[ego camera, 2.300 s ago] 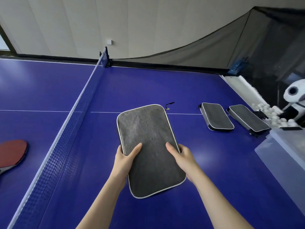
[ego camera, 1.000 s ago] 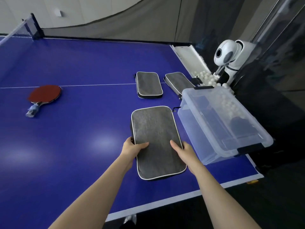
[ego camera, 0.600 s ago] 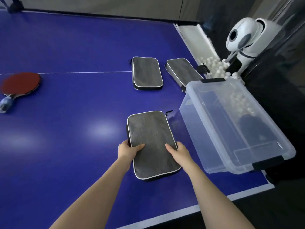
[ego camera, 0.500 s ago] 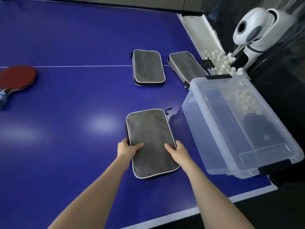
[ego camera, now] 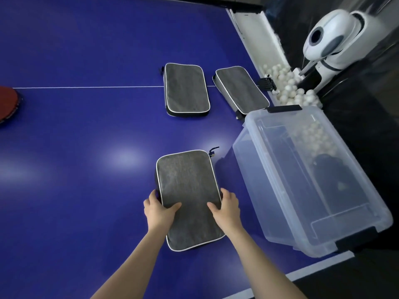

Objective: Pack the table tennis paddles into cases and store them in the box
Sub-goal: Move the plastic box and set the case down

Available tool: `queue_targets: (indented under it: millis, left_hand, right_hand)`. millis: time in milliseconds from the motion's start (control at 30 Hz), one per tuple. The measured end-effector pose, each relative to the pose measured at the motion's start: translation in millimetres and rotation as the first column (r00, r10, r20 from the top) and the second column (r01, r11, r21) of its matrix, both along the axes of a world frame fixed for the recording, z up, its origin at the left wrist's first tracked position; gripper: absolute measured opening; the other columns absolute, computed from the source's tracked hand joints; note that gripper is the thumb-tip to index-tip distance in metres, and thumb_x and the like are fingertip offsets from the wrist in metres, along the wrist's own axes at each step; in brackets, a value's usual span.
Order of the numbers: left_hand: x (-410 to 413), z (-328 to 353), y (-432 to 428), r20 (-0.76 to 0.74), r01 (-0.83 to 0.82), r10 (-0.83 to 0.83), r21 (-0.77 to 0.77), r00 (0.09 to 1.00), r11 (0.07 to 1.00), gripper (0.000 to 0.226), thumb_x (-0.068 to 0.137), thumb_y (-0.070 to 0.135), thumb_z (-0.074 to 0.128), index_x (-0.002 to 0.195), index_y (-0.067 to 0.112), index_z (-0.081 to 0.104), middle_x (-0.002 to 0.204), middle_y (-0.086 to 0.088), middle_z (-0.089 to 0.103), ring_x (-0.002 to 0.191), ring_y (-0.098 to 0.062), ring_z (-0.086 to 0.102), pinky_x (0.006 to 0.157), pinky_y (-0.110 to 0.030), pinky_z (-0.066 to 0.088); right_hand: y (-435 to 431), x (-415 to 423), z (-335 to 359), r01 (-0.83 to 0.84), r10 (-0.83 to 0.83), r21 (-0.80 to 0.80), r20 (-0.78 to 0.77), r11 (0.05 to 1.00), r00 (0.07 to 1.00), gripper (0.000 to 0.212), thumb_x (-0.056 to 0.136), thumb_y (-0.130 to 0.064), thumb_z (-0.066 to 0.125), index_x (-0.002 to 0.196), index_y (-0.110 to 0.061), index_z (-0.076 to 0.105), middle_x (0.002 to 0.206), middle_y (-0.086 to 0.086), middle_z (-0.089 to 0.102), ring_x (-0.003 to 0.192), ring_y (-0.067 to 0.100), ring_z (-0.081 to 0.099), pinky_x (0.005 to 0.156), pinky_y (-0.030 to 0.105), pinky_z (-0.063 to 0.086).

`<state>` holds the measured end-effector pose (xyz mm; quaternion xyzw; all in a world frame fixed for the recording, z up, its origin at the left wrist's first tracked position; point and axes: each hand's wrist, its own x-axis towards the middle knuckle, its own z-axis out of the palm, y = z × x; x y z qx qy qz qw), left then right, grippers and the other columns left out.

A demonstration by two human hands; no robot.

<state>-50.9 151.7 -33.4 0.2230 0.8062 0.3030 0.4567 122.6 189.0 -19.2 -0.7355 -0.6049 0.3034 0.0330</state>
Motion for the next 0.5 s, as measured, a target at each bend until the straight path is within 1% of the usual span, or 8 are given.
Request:
queue_targets:
  millis: [100,167,200,267,300,367,433,500]
  left_hand:
    - [5.5,13.4,7.6,-0.168,0.003,0.004,0.040,0.986,0.999,0.093,0.073,0.023,0.081,0.148,0.016,0.026,0.145,-0.012,0.032,0.132,-0.033,0.033,0.107,-0.048,0.030]
    - [10.3,25.3,14.5,-0.255,0.011,0.024,0.136,0.967,0.991,0.085,0.076,0.024,0.078,0.146,0.015,0.031,0.144,-0.012,0.034,0.131,-0.033,0.032,0.107,-0.047,0.028]
    - [13.5,31.2,18.4,-0.256,0.016,0.033,0.185,0.966,0.983,0.079,0.078,0.023,0.076,0.144,0.015,0.034,0.142,-0.011,0.036,0.130,-0.031,0.033,0.107,-0.047,0.028]
    - [22.0,43.4,27.3,-0.192,0.011,0.040,0.257,0.981,0.966,0.069,0.082,0.022,0.072,0.142,0.015,0.038,0.138,-0.008,0.040,0.128,-0.026,0.037,0.105,-0.041,0.034]
    - [27.7,49.7,31.9,-0.147,0.002,0.041,0.281,0.988,0.960,0.065,0.084,0.022,0.071,0.140,0.015,0.040,0.136,-0.006,0.043,0.125,-0.024,0.041,0.100,-0.037,0.038]
    - [42.2,62.0,40.4,-0.050,-0.019,0.036,0.314,0.998,0.949,0.057,0.085,0.020,0.069,0.136,0.015,0.045,0.128,-0.005,0.051,0.111,-0.019,0.052,0.089,-0.029,0.040]
    - [61.1,73.1,46.8,0.059,-0.026,0.008,0.308,0.998,0.951,0.054,0.086,0.021,0.070,0.134,0.014,0.047,0.123,-0.005,0.056,0.101,-0.017,0.055,0.087,-0.028,0.042]
    - [84.2,82.9,51.1,0.173,-0.018,-0.033,0.283,0.984,0.959,0.052,0.086,0.023,0.070,0.133,0.014,0.048,0.121,-0.004,0.058,0.107,-0.021,0.058,0.094,-0.034,0.045]
  right_hand:
    - [7.9,-4.5,14.7,-0.083,0.086,0.134,-0.016,0.987,0.996,0.056,0.091,-0.032,0.059,0.139,-0.016,0.037,0.136,0.005,0.042,0.127,0.022,0.037,0.099,0.037,0.035]
    - [17.3,-5.2,28.1,-0.118,0.136,0.210,-0.073,0.971,0.988,0.051,0.092,-0.028,0.058,0.137,-0.015,0.040,0.134,0.004,0.045,0.126,0.021,0.038,0.101,0.036,0.034]
    - [22.5,-4.5,35.8,-0.132,0.162,0.248,-0.105,0.960,0.981,0.049,0.092,-0.025,0.058,0.136,-0.014,0.042,0.132,0.004,0.046,0.125,0.021,0.039,0.101,0.034,0.034]
    - [32.9,0.2,51.8,-0.141,0.202,0.309,-0.174,0.940,0.964,0.044,0.091,-0.020,0.059,0.133,-0.010,0.046,0.129,0.006,0.050,0.123,0.021,0.042,0.102,0.030,0.035]
    - [37.9,4.2,60.1,-0.133,0.210,0.329,-0.209,0.935,0.955,0.041,0.091,-0.017,0.059,0.130,-0.008,0.049,0.127,0.007,0.051,0.121,0.020,0.045,0.101,0.025,0.035]
    - [46.6,15.5,76.6,-0.113,0.216,0.354,-0.266,0.928,0.940,0.035,0.091,-0.013,0.058,0.125,-0.008,0.054,0.122,0.006,0.054,0.116,0.019,0.049,0.095,0.016,0.033]
    - [55.4,29.7,93.5,-0.095,0.228,0.386,-0.315,0.918,0.921,0.029,0.091,-0.010,0.056,0.119,-0.008,0.057,0.118,0.006,0.057,0.111,0.019,0.053,0.093,0.020,0.039]
    - [65.9,48.8,112.2,-0.083,0.250,0.421,-0.359,0.903,0.899,0.027,0.091,-0.008,0.055,0.117,-0.007,0.059,0.117,0.006,0.059,0.106,0.016,0.056,0.094,0.027,0.045]
